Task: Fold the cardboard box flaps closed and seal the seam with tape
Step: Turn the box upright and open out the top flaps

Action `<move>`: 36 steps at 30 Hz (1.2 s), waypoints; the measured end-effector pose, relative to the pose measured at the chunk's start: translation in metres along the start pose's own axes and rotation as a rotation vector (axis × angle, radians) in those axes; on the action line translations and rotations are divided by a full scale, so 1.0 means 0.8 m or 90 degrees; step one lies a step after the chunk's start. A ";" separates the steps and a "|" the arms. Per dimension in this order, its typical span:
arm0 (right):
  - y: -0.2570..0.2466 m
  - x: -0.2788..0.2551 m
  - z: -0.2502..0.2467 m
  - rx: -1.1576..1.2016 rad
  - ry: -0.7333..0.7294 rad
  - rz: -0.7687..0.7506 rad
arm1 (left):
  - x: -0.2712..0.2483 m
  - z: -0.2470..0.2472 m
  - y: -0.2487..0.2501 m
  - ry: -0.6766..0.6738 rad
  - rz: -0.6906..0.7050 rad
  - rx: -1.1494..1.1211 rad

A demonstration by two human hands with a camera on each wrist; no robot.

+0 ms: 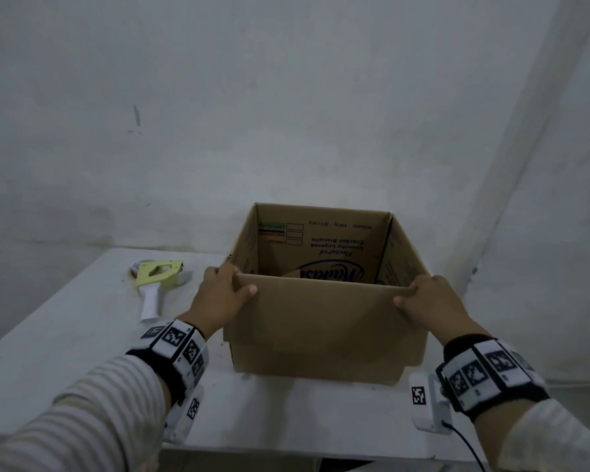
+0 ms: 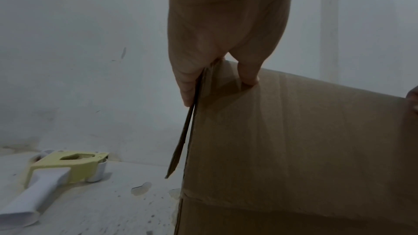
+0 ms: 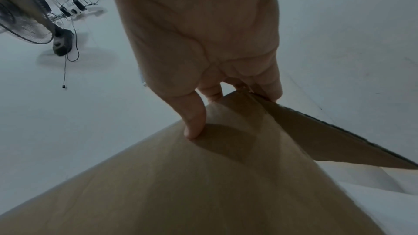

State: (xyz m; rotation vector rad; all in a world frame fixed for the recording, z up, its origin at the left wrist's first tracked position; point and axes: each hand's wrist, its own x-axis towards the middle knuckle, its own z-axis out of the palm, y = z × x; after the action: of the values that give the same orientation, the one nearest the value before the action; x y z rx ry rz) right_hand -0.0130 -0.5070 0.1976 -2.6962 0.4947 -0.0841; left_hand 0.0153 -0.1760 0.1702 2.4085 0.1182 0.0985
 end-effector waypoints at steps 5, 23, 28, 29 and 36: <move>0.017 0.015 -0.007 0.042 0.022 0.015 | 0.008 0.018 0.024 -0.003 0.012 0.025; 0.052 0.077 0.004 0.131 0.066 0.018 | 0.049 0.069 0.079 0.027 -0.028 -0.042; 0.051 0.095 0.005 0.125 0.067 0.026 | 0.067 0.076 0.089 0.021 -0.043 -0.047; 0.050 0.098 0.005 0.121 0.066 0.027 | 0.070 0.077 0.090 0.020 -0.046 -0.049; 0.050 0.122 0.000 0.112 0.044 0.022 | 0.086 0.086 0.101 0.018 -0.061 -0.055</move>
State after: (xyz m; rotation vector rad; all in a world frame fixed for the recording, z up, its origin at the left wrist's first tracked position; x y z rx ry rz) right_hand 0.0653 -0.5759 0.1811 -2.5179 0.5290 -0.2023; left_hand 0.0958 -0.2737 0.1760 2.3113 0.2364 0.0913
